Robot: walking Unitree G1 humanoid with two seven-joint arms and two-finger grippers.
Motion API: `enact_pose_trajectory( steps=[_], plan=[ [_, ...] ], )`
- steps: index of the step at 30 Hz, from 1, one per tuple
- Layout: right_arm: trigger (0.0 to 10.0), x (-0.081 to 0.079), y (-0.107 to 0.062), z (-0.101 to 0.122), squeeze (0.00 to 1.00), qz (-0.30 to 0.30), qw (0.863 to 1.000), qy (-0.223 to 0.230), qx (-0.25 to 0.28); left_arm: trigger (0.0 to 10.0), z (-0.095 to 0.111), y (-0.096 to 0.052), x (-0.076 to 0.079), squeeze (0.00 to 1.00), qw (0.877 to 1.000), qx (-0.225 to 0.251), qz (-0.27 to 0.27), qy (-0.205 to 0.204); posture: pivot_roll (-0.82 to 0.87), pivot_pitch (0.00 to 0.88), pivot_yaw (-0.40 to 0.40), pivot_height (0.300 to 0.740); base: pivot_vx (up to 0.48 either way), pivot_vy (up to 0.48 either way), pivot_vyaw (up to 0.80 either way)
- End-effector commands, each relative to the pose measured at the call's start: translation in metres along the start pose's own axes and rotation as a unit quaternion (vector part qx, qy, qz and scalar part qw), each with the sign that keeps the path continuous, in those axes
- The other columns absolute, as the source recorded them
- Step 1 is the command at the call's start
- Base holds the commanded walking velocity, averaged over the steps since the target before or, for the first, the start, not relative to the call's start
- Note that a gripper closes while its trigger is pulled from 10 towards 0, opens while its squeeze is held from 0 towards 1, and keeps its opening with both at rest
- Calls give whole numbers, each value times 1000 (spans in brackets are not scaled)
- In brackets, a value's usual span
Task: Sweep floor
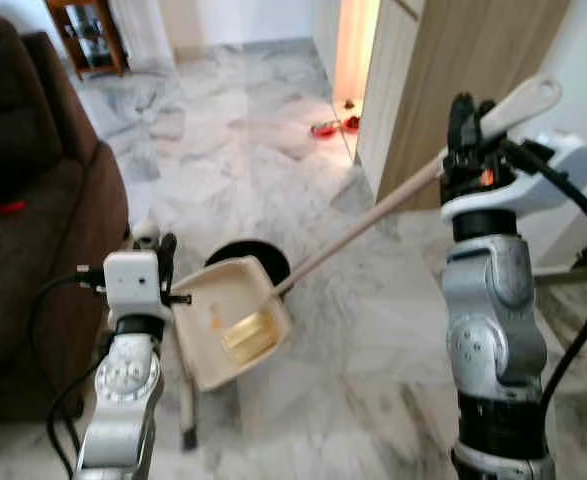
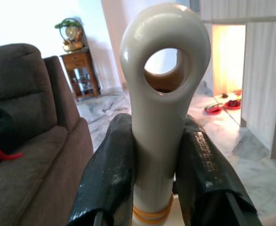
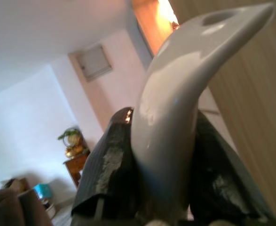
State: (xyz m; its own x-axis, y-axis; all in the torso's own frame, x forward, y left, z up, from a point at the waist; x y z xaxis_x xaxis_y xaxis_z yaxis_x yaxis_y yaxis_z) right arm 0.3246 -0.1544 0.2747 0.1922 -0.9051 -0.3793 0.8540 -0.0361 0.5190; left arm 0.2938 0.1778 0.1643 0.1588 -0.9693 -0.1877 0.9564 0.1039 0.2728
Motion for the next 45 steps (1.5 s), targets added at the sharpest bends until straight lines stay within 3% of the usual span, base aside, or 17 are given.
enact_pose_trajectory(
  steps=[1,23,45],
  plan=[
    [10000,-9,3,15,0,15,999,6,33,10000,10,1,-5,0,1000,25,10,7,23,62,42,740,300,0,775],
    [10000,-9,5,14,0,11,999,23,32,10000,11,2,-15,0,999,28,22,19,32,71,38,740,304,0,63],
    [10000,-10,5,14,0,12,999,29,29,10000,10,1,-16,0,999,26,21,19,30,79,35,740,305,0,0]
  ],
)
Point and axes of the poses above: a point about 5 cm out from each wrist's last joint towards the gripper, its own y axis pointing out of the wrist towards the gripper, its own z axis along the axis of the wrist's last joint, x = y × z, the point moved 2 cm from there along y, pointing out of the wrist towards the gripper, and after that the axes turned 4 degrees about y, right-handed, at the moved point
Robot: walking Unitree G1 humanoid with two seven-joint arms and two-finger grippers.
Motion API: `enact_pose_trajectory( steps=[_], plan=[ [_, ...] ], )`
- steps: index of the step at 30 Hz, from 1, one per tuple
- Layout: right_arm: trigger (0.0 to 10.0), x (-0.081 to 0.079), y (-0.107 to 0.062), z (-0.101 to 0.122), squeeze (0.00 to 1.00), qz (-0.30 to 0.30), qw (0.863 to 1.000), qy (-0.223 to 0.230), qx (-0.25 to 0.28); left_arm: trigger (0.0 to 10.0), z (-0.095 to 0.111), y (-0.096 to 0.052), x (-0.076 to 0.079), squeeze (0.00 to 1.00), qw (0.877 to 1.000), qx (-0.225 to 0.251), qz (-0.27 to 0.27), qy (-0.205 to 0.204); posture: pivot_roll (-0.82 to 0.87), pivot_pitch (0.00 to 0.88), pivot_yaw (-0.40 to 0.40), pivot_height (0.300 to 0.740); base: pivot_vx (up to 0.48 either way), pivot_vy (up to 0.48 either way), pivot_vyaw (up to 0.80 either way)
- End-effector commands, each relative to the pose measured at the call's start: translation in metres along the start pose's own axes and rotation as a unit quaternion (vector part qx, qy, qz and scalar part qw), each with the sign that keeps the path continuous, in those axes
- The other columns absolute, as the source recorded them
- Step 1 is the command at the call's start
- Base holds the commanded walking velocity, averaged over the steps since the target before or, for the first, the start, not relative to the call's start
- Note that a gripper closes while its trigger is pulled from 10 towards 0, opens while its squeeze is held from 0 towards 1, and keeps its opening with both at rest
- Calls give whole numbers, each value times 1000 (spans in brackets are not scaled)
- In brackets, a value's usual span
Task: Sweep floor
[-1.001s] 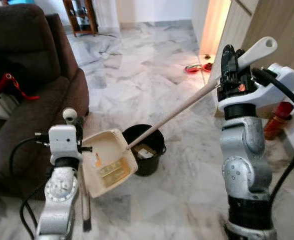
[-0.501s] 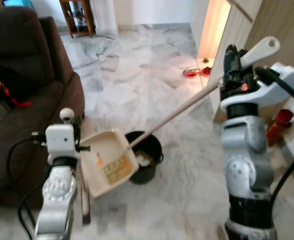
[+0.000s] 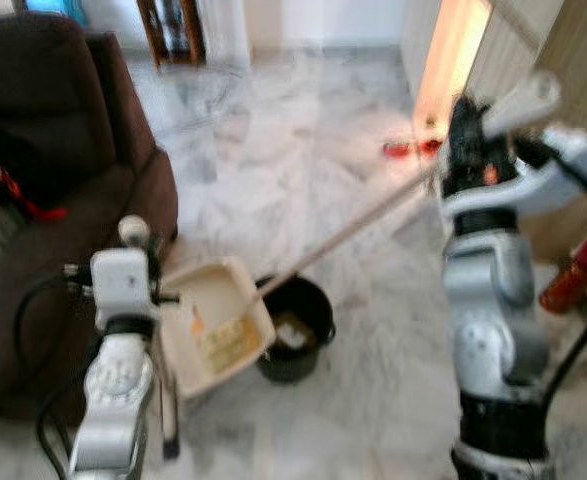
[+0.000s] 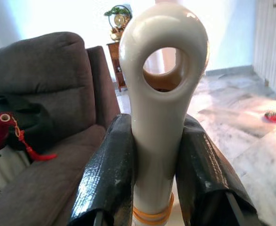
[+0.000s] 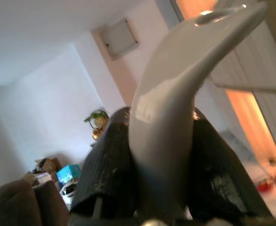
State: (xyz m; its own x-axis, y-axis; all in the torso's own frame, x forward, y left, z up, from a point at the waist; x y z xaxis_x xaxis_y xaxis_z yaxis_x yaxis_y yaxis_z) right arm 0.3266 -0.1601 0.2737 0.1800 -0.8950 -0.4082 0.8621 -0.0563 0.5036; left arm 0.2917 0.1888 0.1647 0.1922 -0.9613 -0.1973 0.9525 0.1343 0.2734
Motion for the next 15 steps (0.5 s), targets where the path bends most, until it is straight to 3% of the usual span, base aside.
enact_pose_trajectory(
  steps=[1,15],
  plan=[
    [10000,-17,3,13,0,26,999,20,32,10000,12,2,-5,0,1000,29,6,9,30,79,35,740,304,0,0],
    [10000,-17,4,13,0,27,999,22,33,10000,12,2,-4,0,1000,29,4,9,31,74,36,740,305,0,0]
  ],
)
Point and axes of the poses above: a point about 5 cm out from each wrist's last joint towards the gripper, its own y axis pointing out of the wrist towards the gripper, its own z axis along the axis of the wrist's last joint, x = y × z, the point moved 2 cm from there along y, pointing out of the wrist towards the gripper, and after that the axes turned 4 degrees about y, right-handed, at the moved point
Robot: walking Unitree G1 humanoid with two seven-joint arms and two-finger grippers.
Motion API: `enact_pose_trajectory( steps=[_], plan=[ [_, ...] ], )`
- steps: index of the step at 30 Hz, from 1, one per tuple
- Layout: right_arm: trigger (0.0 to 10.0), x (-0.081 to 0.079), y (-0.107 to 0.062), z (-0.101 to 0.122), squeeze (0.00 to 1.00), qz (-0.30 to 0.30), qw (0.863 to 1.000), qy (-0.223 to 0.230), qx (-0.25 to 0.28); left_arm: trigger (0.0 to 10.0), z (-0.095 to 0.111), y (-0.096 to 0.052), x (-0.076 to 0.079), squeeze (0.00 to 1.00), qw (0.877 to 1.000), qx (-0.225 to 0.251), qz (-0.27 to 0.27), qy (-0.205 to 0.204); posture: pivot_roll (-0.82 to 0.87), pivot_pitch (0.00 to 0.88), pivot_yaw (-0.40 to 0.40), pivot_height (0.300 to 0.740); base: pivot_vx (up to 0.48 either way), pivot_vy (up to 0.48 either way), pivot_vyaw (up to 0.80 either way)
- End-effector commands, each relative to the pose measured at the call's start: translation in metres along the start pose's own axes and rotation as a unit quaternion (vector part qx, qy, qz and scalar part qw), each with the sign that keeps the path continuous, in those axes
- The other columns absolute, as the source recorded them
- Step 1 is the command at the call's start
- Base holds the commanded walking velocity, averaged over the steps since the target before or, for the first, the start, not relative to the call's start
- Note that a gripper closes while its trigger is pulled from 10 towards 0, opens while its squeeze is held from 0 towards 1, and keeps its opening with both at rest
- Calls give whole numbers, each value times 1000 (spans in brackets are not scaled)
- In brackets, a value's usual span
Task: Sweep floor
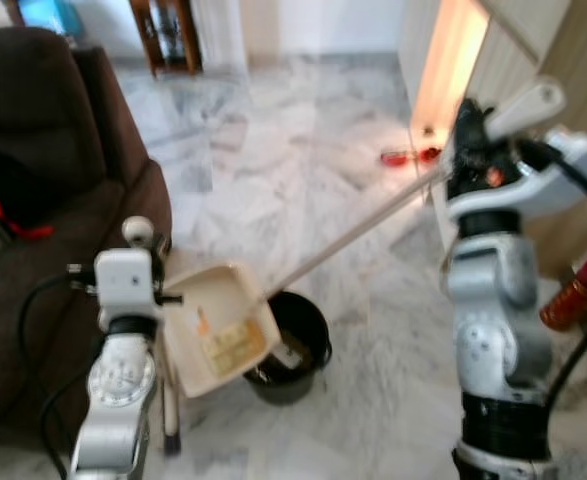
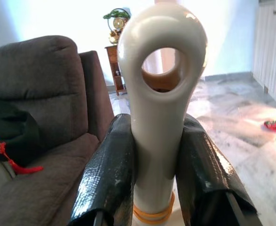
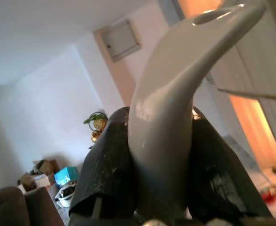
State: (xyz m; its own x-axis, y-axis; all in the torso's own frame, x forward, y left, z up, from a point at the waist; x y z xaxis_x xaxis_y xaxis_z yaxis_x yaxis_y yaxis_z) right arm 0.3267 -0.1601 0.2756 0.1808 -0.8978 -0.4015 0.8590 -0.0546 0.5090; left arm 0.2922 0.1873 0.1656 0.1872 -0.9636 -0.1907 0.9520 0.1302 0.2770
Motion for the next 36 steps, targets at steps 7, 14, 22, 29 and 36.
enact_pose_trajectory(
  steps=[7,14,22,29,36],
  plan=[
    [10000,-17,3,12,0,24,999,27,30,10000,11,1,-6,0,1000,27,7,14,31,79,38,740,303,0,0],
    [10000,-17,3,11,0,24,999,26,29,10000,10,0,-5,0,1000,24,4,13,31,85,37,740,304,0,0],
    [10000,-17,3,10,0,24,999,27,25,10000,10,0,-5,0,1000,23,4,14,28,88,35,740,305,0,0],
    [10000,-17,3,11,0,25,999,26,27,10000,9,-1,-4,0,1000,22,2,13,27,92,33,740,304,0,0],
    [10000,-17,3,11,0,26,999,26,25,10000,9,-2,-4,0,1000,21,3,14,28,93,33,740,305,0,0]
  ],
)
Point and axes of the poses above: a point about 5 cm out from each wrist's last joint towards the gripper, its own y axis pointing out of the wrist towards the gripper, its own z axis along the axis of the wrist's last joint, x = y × z, the point moved 2 cm from there along y, pointing out of the wrist towards the gripper, and after that the axes turned 4 degrees about y, right-handed, at the moved point
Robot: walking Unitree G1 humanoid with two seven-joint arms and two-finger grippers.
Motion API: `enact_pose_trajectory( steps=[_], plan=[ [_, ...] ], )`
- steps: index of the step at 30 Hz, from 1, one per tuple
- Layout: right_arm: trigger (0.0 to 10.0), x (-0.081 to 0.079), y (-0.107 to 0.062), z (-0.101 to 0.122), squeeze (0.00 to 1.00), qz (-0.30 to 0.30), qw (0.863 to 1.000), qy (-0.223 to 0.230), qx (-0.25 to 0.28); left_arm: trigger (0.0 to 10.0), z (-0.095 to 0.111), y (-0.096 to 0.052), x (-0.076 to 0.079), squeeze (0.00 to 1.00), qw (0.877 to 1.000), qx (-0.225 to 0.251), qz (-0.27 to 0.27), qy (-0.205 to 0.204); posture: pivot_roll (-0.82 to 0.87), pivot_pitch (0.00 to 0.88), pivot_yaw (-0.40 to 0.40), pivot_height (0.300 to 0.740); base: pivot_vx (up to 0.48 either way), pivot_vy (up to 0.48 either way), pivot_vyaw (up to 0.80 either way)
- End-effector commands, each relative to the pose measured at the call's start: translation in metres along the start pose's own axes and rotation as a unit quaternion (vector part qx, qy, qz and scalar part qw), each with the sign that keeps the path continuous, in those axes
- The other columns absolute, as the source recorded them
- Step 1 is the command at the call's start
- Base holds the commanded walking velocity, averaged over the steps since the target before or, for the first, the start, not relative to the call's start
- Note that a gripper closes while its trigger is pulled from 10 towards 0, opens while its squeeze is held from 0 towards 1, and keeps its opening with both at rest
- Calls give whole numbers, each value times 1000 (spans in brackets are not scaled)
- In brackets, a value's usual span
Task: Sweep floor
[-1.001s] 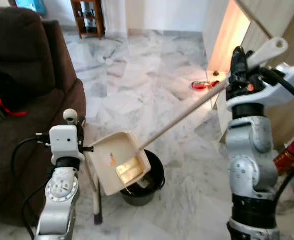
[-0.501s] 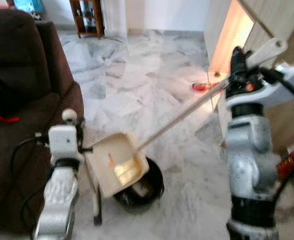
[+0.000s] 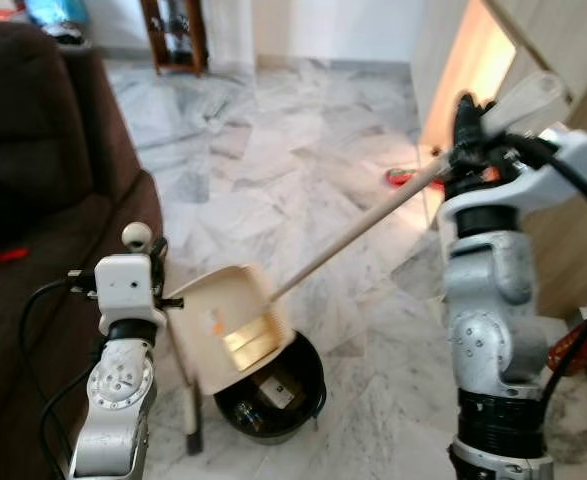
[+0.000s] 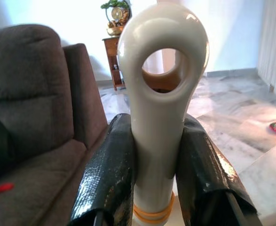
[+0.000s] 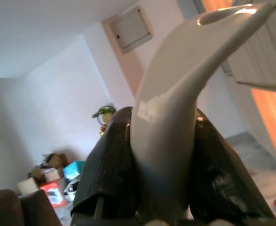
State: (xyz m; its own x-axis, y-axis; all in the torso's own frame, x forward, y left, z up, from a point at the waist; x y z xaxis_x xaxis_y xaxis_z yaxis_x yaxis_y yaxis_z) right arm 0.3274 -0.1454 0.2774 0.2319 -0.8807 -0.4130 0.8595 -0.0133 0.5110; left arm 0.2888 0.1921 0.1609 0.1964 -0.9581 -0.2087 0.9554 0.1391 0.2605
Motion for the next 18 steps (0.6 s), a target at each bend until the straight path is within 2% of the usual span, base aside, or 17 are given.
enact_pose_trajectory(
  steps=[1,7,12,18],
  plan=[
    [10000,-4,2,16,0,8,999,6,33,10000,14,2,0,0,1000,30,1,4,28,93,33,740,304,0,0],
    [10000,-5,3,18,0,9,999,2,36,10000,14,1,1,0,1000,30,-2,4,27,92,33,740,306,0,0],
    [10000,-6,3,19,0,15,999,-5,40,10000,16,0,3,0,999,40,-12,0,26,92,35,740,0,0,0],
    [10000,-14,2,20,0,43,997,-47,43,10000,16,-1,4,0,999,38,-15,-1,26,92,35,740,0,0,0]
  ],
)
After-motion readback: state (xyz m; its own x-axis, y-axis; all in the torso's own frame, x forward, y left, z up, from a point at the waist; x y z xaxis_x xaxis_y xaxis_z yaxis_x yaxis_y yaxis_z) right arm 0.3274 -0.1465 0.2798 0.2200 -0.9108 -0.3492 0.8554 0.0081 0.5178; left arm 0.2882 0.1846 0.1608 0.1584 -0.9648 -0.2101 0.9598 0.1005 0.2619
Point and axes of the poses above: a point about 5 cm out from each wrist's last joint towards the gripper, its own y axis pointing out of the wrist towards the gripper, its own z axis along the axis of the wrist's last joint, x = y × z, the point moved 2 cm from there along y, pointing out of the wrist towards the gripper, and after that the axes turned 4 degrees about y, right-handed, at the moved point
